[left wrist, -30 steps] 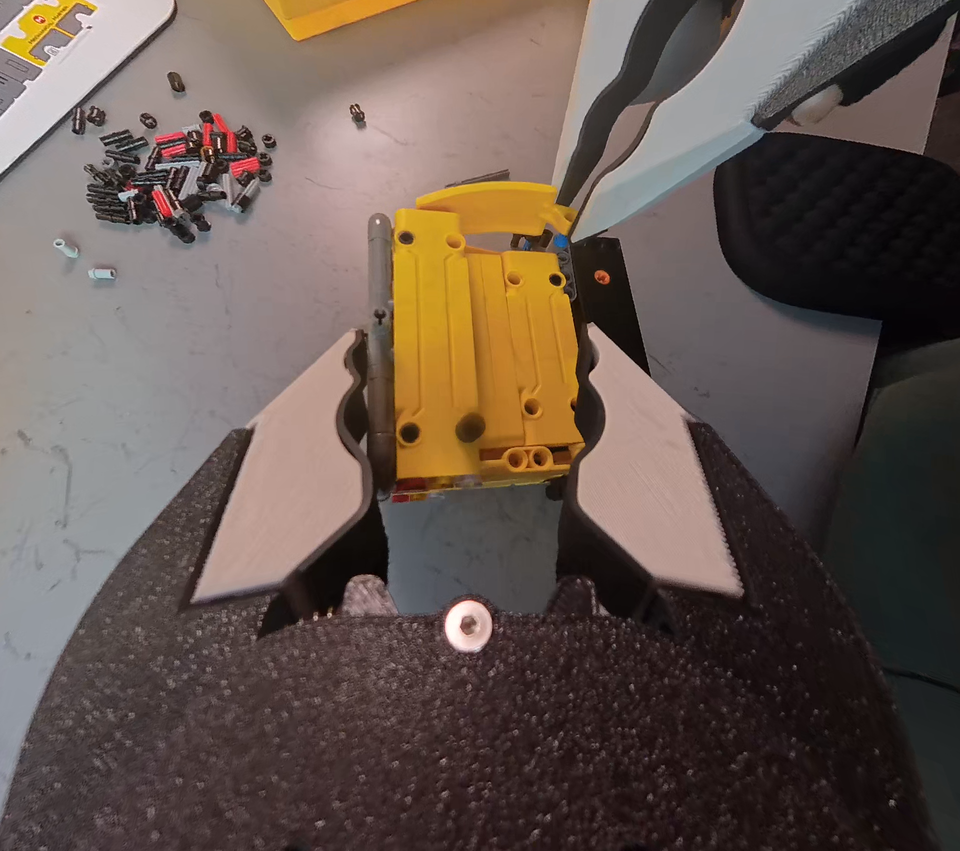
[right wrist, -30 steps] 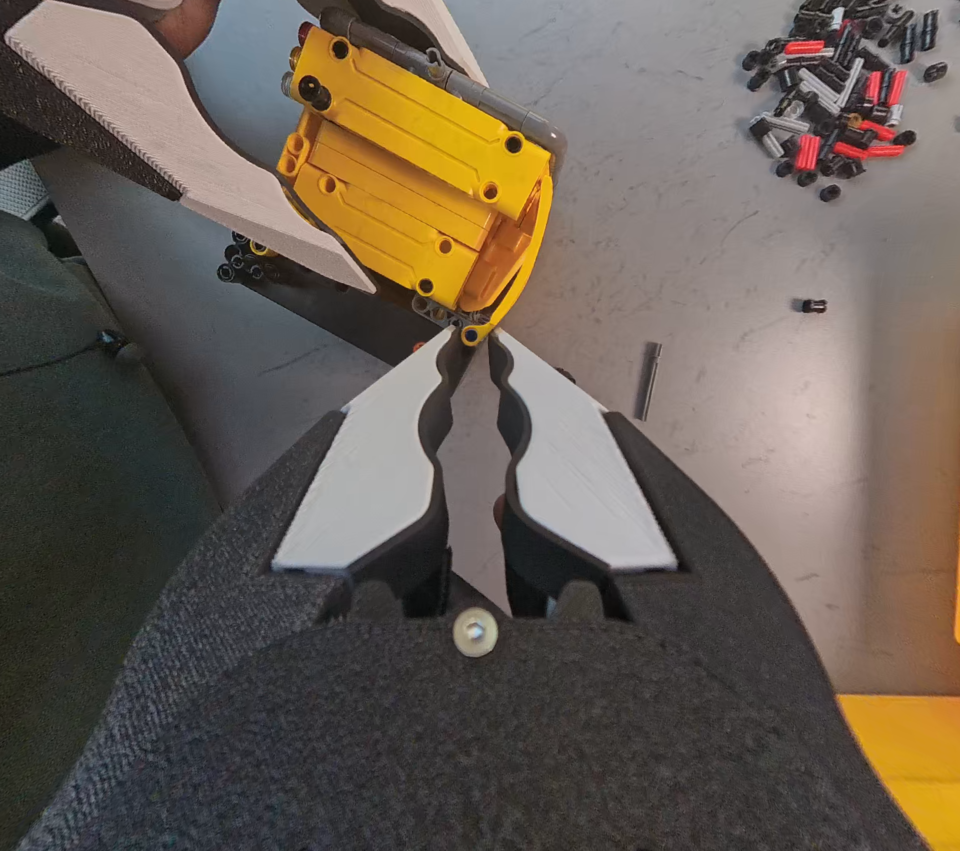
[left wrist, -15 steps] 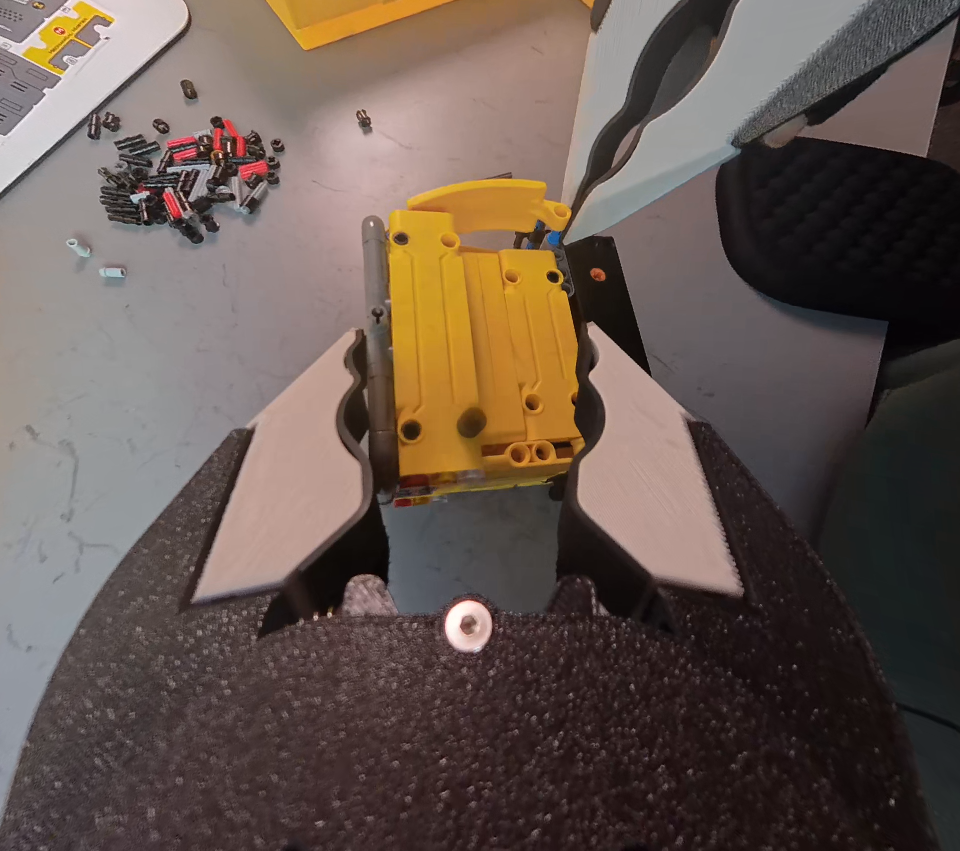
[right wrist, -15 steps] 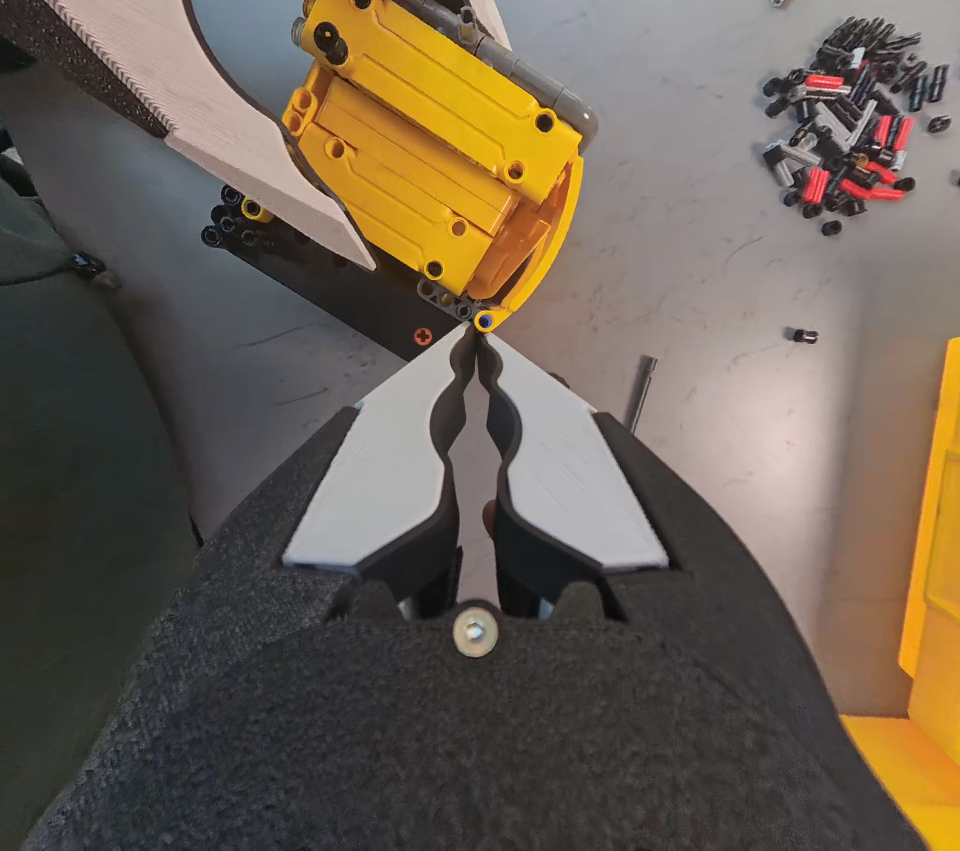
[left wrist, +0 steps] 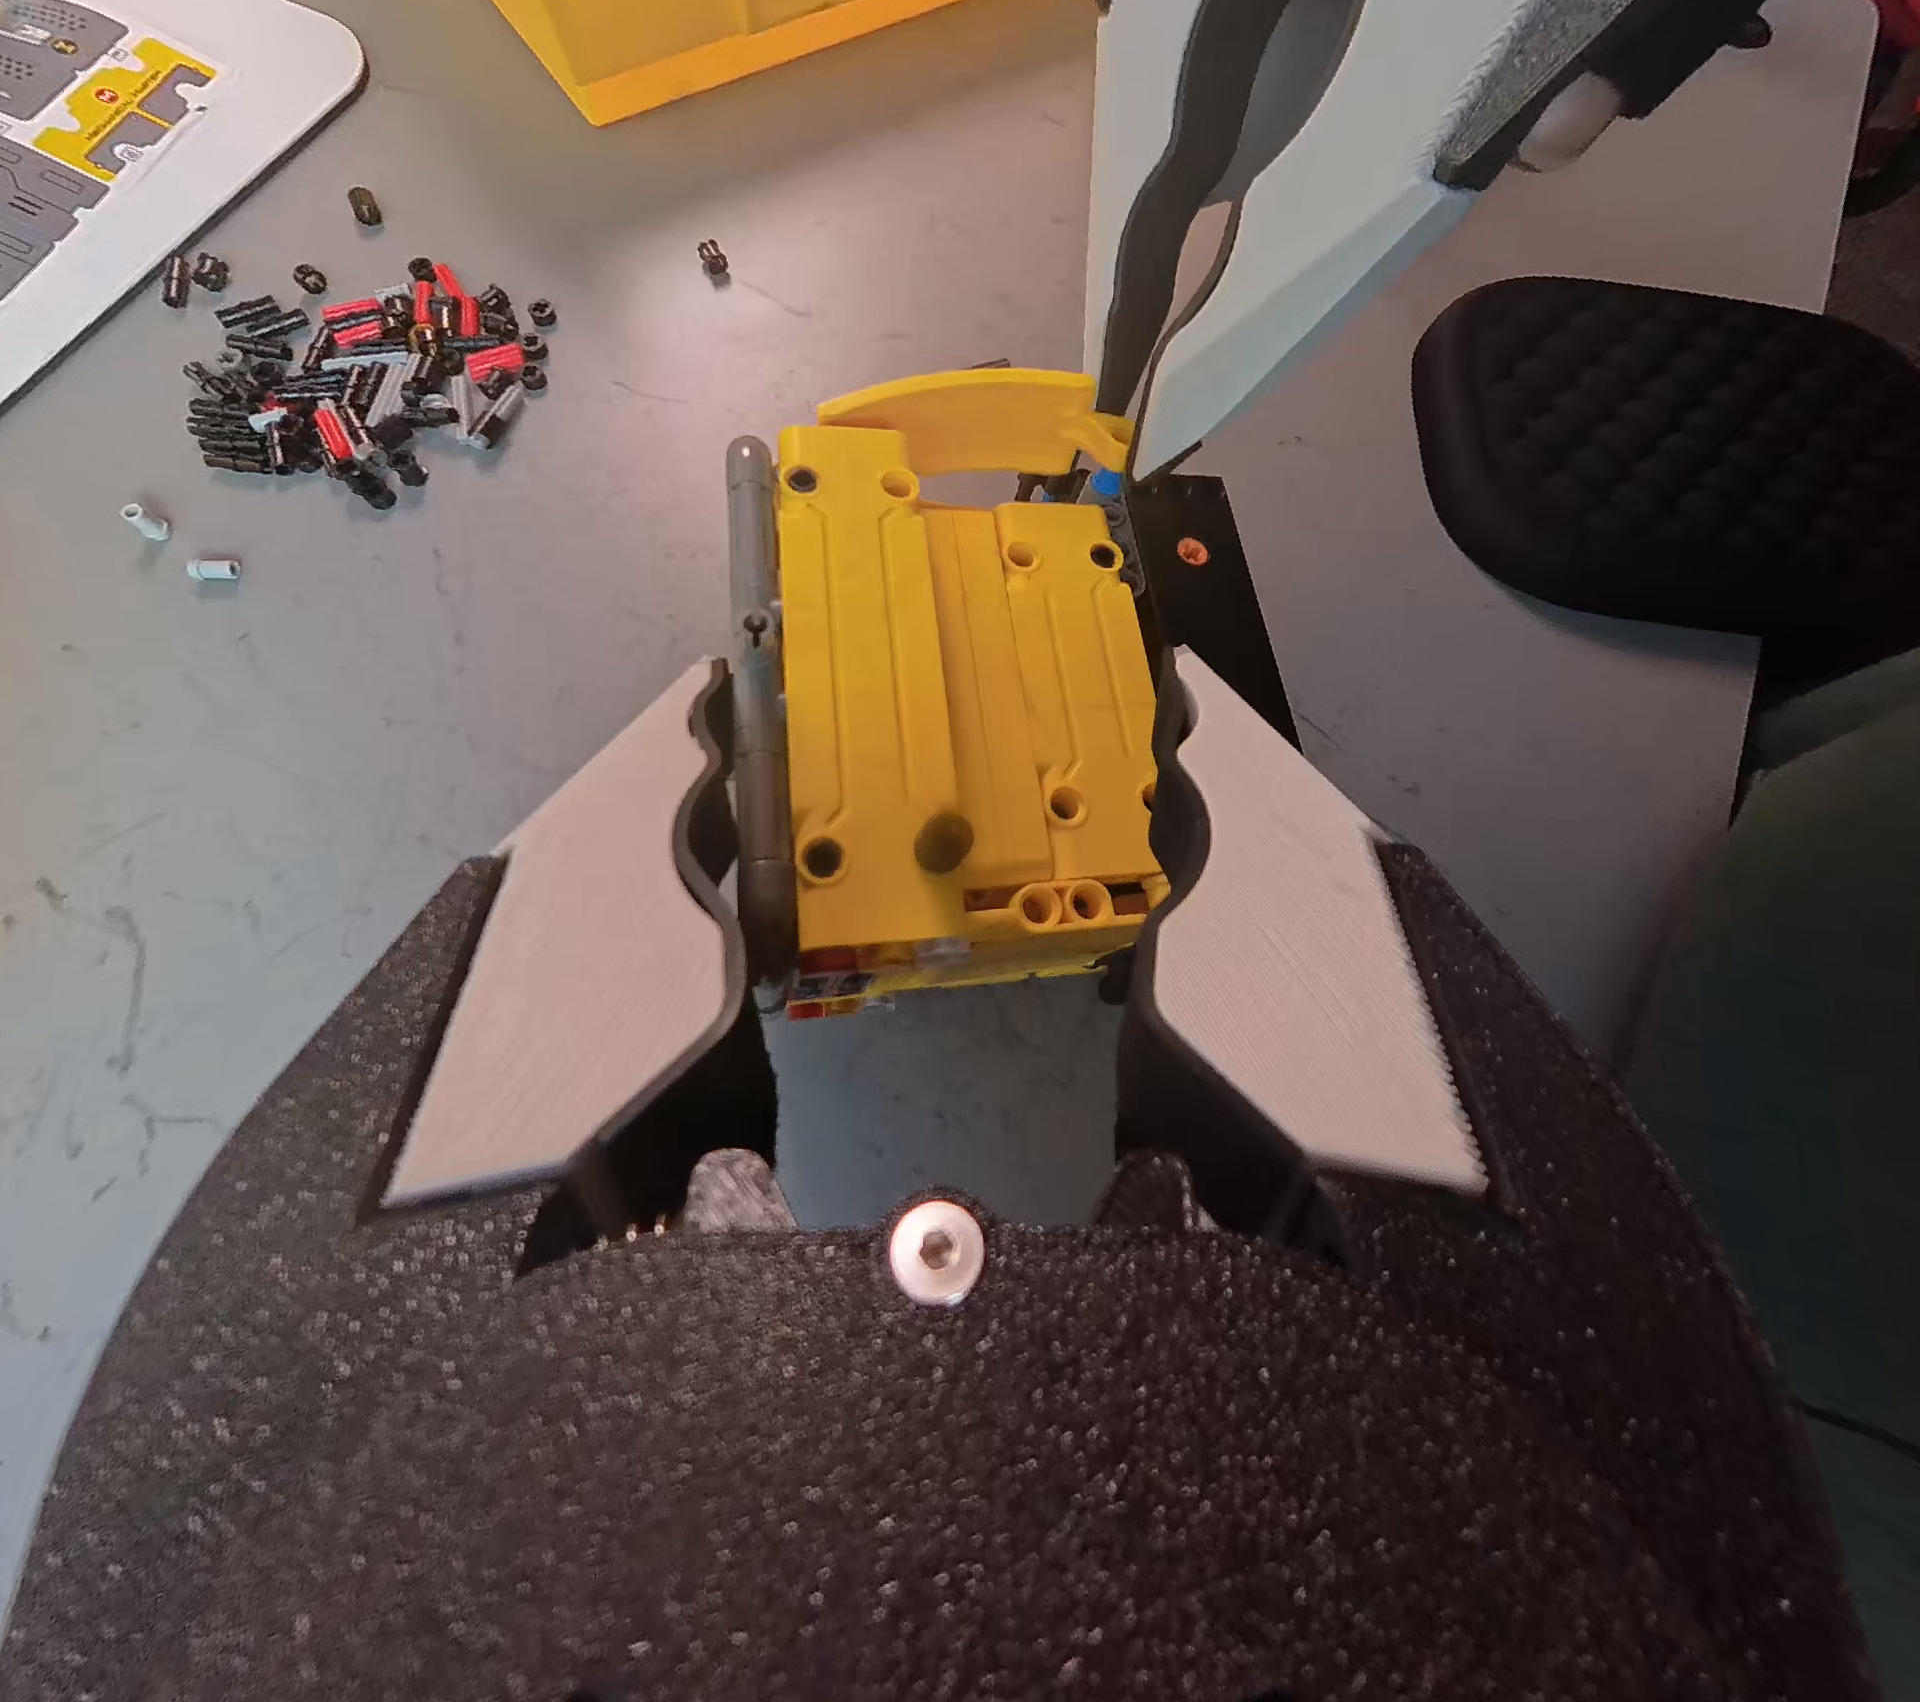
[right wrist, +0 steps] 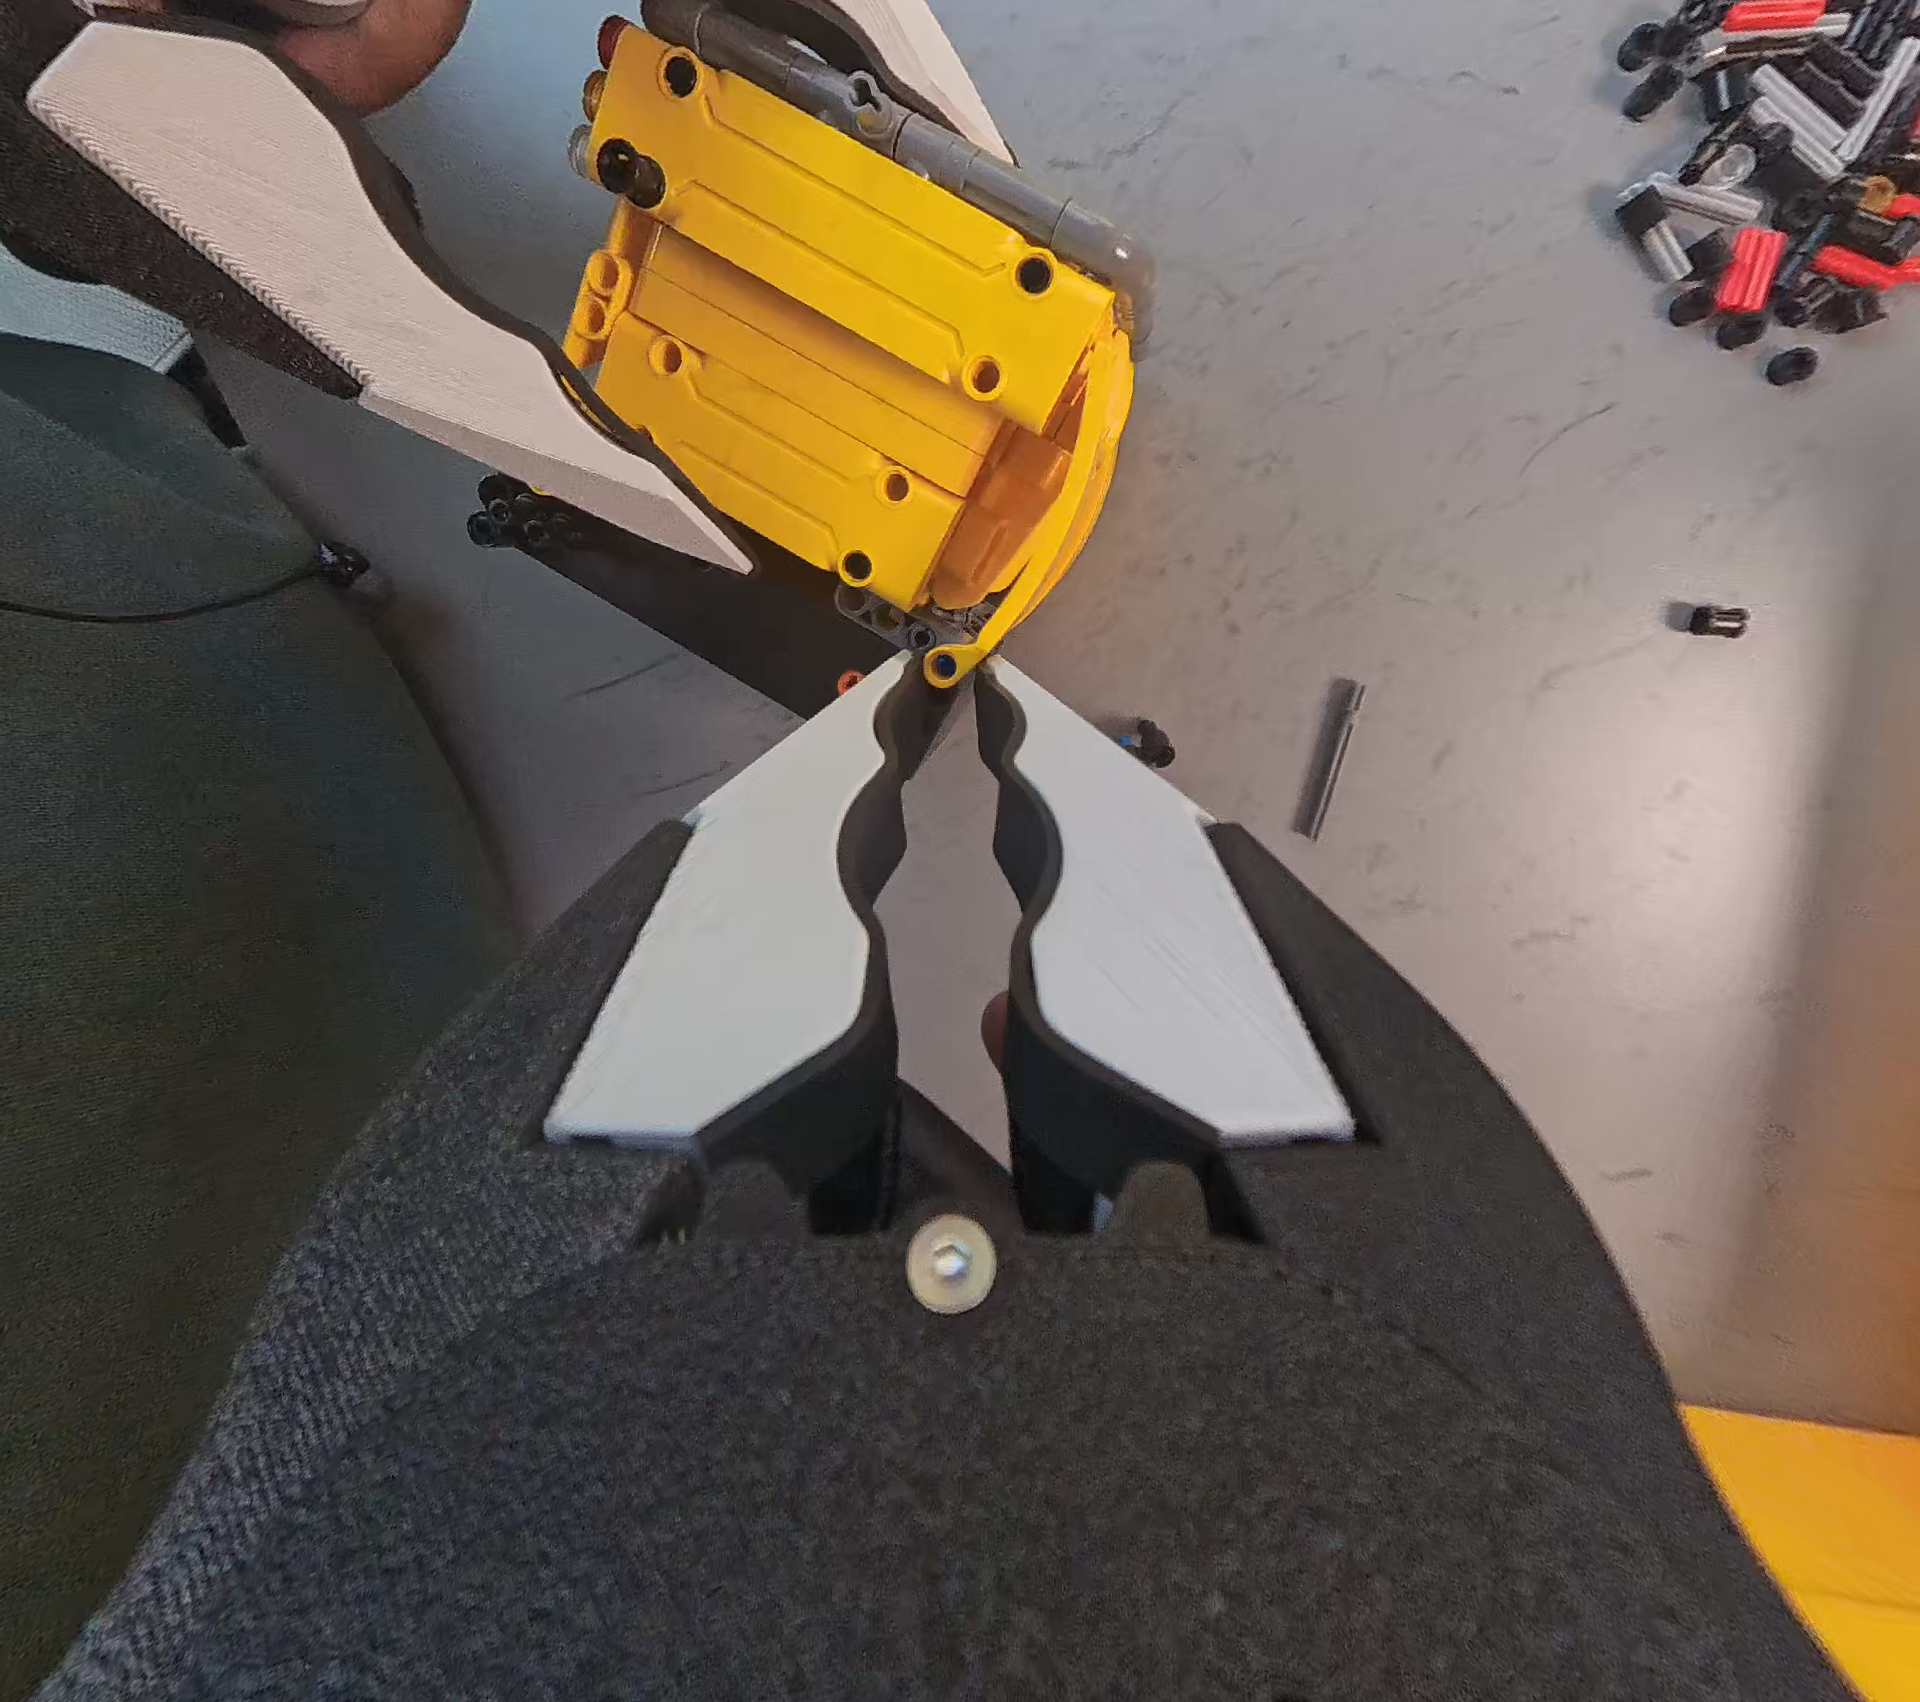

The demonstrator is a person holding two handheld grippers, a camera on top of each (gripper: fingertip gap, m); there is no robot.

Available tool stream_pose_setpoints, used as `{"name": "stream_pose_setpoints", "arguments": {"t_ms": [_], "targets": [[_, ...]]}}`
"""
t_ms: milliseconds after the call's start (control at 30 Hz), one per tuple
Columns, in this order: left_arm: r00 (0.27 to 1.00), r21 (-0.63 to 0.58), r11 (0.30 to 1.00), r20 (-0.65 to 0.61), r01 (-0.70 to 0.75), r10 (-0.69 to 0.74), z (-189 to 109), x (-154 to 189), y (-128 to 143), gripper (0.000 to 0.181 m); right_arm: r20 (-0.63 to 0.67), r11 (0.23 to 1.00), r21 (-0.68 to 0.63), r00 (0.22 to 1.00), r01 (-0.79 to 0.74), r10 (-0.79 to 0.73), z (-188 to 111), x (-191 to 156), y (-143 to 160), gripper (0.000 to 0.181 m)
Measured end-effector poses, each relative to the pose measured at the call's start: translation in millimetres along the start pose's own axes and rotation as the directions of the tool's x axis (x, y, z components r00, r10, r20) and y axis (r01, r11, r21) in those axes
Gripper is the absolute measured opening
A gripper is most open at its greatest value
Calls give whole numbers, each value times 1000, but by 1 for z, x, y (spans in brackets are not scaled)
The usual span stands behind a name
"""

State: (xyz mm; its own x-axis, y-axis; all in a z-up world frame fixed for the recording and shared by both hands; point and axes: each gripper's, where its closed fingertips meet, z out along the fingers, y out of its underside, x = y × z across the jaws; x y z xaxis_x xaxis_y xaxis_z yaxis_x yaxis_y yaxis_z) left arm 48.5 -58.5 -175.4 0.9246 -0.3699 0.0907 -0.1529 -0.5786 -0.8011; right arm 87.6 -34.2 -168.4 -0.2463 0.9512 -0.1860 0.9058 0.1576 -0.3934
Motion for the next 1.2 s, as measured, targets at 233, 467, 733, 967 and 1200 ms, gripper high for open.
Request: {"name": "stream_pose_setpoints", "arguments": {"t_ms": [233,467,733,967,1200], "targets": [[1000,10,1000,5,-13,13,0,3,-1,79,-20,996,-77,998,53,-54,2,-2,4,6],[1000,15,1000,-20,-10,10,-1,3,3,81,-19,993,-71,995,93,-95,4,-2,4,5],[999,17,1000,-48,-6,7,-1,3,4,83,8,984,-82,987,158,-158,9,-6,4,2],[986,30,997,-151,-66,70,-2,8,6,83,18,871,-40,872,490,-489,-6,-20,16,12],[940,96,992,-326,-77,105,-5,14,5,83,-196,507,44,505,861,-840,-25,-31,2,22]]}}
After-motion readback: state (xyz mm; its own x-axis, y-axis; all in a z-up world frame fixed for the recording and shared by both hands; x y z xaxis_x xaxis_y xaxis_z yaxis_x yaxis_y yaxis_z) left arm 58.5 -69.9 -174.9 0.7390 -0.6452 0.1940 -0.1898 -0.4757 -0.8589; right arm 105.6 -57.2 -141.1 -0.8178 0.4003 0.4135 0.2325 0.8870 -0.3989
